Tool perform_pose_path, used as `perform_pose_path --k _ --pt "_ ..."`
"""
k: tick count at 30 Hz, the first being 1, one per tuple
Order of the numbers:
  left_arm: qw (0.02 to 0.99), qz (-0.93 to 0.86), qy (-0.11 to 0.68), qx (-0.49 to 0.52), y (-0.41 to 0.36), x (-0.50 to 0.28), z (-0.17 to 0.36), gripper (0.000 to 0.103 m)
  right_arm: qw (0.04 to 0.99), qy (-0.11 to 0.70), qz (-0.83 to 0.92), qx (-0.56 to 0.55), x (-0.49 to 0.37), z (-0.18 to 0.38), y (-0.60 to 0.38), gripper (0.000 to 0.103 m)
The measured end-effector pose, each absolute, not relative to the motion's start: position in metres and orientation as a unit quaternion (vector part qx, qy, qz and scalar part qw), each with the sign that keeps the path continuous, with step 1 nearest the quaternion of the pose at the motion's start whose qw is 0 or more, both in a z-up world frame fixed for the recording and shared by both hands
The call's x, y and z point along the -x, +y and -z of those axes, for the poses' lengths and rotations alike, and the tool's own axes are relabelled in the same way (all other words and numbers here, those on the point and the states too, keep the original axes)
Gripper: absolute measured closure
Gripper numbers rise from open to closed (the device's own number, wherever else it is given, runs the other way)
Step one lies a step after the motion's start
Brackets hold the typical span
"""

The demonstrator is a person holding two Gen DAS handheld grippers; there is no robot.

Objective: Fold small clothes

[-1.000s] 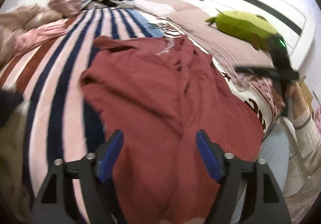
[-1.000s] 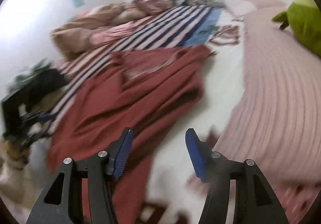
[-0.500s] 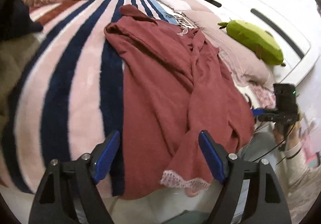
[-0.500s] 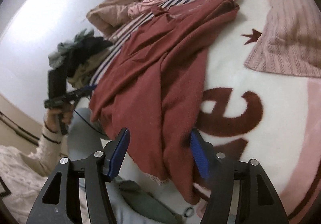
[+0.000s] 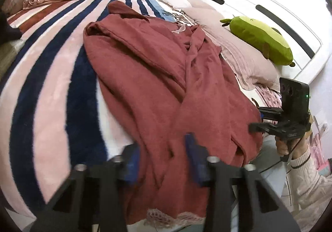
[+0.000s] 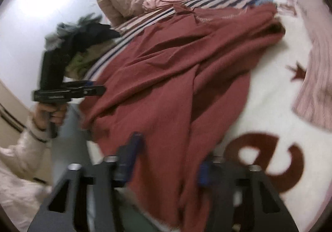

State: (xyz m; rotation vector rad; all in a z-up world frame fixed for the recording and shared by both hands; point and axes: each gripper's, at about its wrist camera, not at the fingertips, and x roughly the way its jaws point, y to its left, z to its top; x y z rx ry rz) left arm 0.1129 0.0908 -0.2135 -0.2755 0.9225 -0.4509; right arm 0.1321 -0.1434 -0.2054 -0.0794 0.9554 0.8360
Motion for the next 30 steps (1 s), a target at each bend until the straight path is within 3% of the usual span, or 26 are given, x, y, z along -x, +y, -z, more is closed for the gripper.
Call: perform_pose_path --k 3,5,12,23,30 --pt "0.865 0.218 0.432 0.133 0.090 -0.108 0.213 0.095 0.809 0.440 -0.390 0.012 -0.134 0.205 -0.146 0.096" --pt "0.869 0.219 0.424 0.133 0.090 -0.103 0.210 0.097 0.805 0.437 -0.400 -0.022 -0.134 0.203 -0.152 0.098" --pt "0.878 0.235 0.389 0.149 0.099 -0.075 0.188 0.097 0.801 0.409 -0.424 -0.100 -0.117 0.186 -0.169 0.100" --pt "0.903 0.251 0.309 0.160 0.113 -0.017 0.124 0.098 0.795 0.348 -0.482 -0.122 -0.063 0.137 -0.167 0.101" --pt "0.923 0.216 0.285 0.139 0.122 -0.042 0.098 0.098 0.824 0.320 -0.456 -0.104 -0.078 0.105 -0.162 0.101"
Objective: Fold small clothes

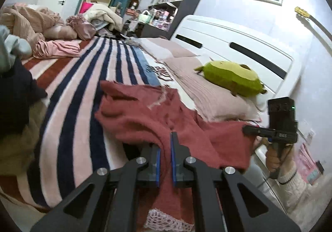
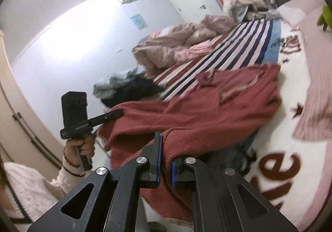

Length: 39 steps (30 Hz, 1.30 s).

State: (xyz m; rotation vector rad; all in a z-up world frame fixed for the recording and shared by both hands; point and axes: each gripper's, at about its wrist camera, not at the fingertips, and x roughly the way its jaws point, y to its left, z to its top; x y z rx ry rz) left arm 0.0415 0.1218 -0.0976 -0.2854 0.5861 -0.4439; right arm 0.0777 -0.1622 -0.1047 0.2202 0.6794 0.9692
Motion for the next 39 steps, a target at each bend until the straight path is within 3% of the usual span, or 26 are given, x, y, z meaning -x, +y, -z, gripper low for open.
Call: perform_pose_path --k 7,14,23,25,27,29,30,32,39 --pt "0.929 0.177 0.303 0.117 0.124 -0.144 0.100 0.098 0.858 0.336 -0.374 -0.102 -0.168 0.096 -0.167 0.101" --pt "0.917 0.137 0.363 0.089 0.124 -0.253 0.137 0.097 0.863 0.396 -0.301 -0.086 -0.268 0.125 -0.165 0.101" --pt "0.889 0.127 0.437 0.058 0.118 -0.306 0.192 0.092 0.849 0.457 -0.262 -0.039 -0.310 0.173 -0.159 0.100" --pt "0.885 0.138 0.443 0.047 0.116 -0.302 0.191 0.081 0.846 0.462 -0.262 -0.031 -0.309 0.175 -0.157 0.094" --pt "0.887 0.143 0.438 0.043 0.118 -0.294 0.182 0.046 0.844 0.464 -0.269 -0.029 -0.305 0.171 -0.159 0.073" --pt "0.894 0.147 0.420 0.042 0.122 -0.280 0.169 0.033 0.845 0.455 -0.279 -0.025 -0.293 0.163 -0.163 0.055" --pt "0.896 0.151 0.416 0.043 0.123 -0.273 0.165 0.031 0.851 0.445 -0.279 -0.020 -0.284 0.157 -0.167 0.047" --pt "0.900 0.158 0.404 0.048 0.129 -0.258 0.155 0.026 0.858 0.429 -0.280 -0.016 -0.268 0.147 -0.176 0.043" --pt "0.888 0.172 0.422 0.061 0.143 -0.203 0.160 0.023 0.847 0.444 -0.289 -0.037 -0.223 0.145 -0.204 0.037"
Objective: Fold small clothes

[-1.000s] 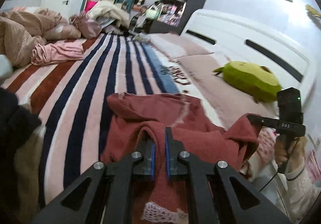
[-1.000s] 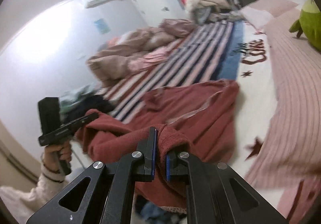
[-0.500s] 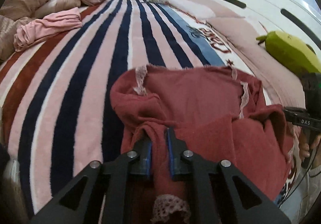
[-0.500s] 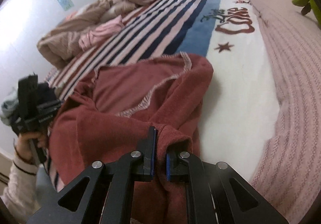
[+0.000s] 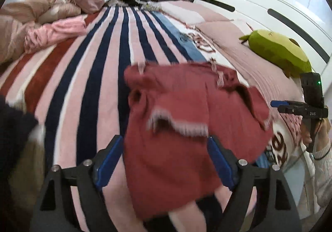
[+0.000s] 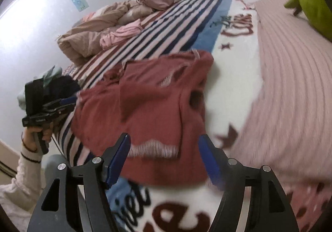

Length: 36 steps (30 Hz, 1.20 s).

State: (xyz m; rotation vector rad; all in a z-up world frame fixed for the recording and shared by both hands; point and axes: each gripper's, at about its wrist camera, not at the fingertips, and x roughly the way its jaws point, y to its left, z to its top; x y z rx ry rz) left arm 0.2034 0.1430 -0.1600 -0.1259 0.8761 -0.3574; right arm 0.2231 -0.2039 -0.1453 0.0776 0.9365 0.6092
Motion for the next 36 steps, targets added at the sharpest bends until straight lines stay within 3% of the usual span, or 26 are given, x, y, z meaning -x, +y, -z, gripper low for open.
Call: perform_pose_path --k 8,11,13,14,15,16,18,28,36 --pt "0.872 0.174 0.454 0.056 0.127 -0.174 0.196 0.027 0.853 0.456 -0.252 0.008 -0.196 0.184 -0.190 0.030" --pt "0.878 0.150 0.454 0.011 0.113 -0.168 0.195 0.059 0.856 0.454 -0.246 0.016 -0.194 0.192 -0.184 0.029" --pt "0.879 0.149 0.453 -0.010 0.107 -0.165 0.195 0.072 0.861 0.447 -0.244 0.018 -0.192 0.191 -0.182 0.032" --pt "0.878 0.151 0.454 -0.013 0.106 -0.163 0.194 0.083 0.863 0.442 -0.244 0.018 -0.191 0.189 -0.181 0.046" --pt "0.879 0.150 0.453 -0.013 0.106 -0.162 0.193 0.094 0.867 0.433 -0.244 0.017 -0.189 0.187 -0.180 0.067" --pt "0.880 0.153 0.451 -0.012 0.105 -0.160 0.190 0.096 0.870 0.426 -0.247 0.015 -0.187 0.185 -0.179 0.074" --pt "0.884 0.159 0.439 -0.011 0.105 -0.154 0.183 0.097 0.874 0.415 -0.254 0.015 -0.186 0.179 -0.175 0.094" --pt "0.923 0.173 0.343 0.013 0.111 -0.150 0.103 0.097 0.902 0.350 -0.248 0.056 -0.191 0.131 -0.158 0.096" --pt "0.938 0.132 0.320 0.023 0.121 -0.228 0.078 0.098 0.909 0.344 -0.229 0.051 -0.256 0.096 -0.152 0.097"
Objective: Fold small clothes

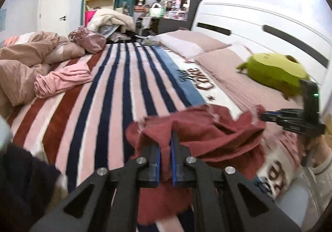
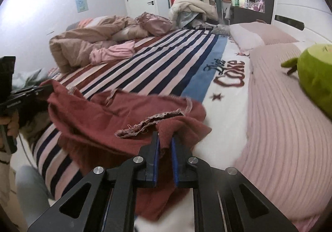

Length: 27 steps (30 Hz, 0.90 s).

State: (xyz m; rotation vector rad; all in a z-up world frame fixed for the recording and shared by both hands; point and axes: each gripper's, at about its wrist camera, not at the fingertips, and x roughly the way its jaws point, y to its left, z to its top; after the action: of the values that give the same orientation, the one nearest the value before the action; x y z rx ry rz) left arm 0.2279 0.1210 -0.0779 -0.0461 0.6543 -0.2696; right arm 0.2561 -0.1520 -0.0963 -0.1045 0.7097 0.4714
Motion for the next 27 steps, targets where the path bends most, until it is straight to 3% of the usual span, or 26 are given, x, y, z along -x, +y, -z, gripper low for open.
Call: perform_pose_path --k 8,10,11,12,15,19,21,27 --pt "0.921 0.072 0.375 0.069 0.142 -0.336 0.123 0.094 0.906 0.378 -0.182 0.047 -0.355 0.107 -0.137 0.096" --pt "0.917 0.053 0.389 0.078 0.148 -0.352 0.139 0.081 0.905 0.390 -0.157 0.069 -0.373 0.119 -0.130 0.086" --pt "0.916 0.043 0.391 0.078 0.151 -0.358 0.143 0.066 0.905 0.392 -0.149 0.074 -0.375 0.122 -0.129 0.074" --pt "0.917 0.039 0.388 0.081 0.154 -0.358 0.146 0.060 0.905 0.391 -0.146 0.075 -0.377 0.125 -0.129 0.063" --pt "0.920 0.042 0.374 0.107 0.170 -0.350 0.145 0.051 0.908 0.385 -0.157 0.047 -0.370 0.121 -0.143 0.052" --pt "0.917 0.066 0.378 0.106 0.177 -0.326 0.141 0.046 0.907 0.383 -0.173 0.028 -0.343 0.112 -0.159 0.050" --pt "0.910 0.092 0.391 0.105 0.173 -0.313 0.143 0.041 0.897 0.396 -0.195 0.021 -0.322 0.113 -0.164 0.043" --pt "0.882 0.157 0.436 0.089 0.148 -0.254 0.169 0.040 0.843 0.460 -0.277 -0.017 -0.258 0.153 -0.162 0.031"
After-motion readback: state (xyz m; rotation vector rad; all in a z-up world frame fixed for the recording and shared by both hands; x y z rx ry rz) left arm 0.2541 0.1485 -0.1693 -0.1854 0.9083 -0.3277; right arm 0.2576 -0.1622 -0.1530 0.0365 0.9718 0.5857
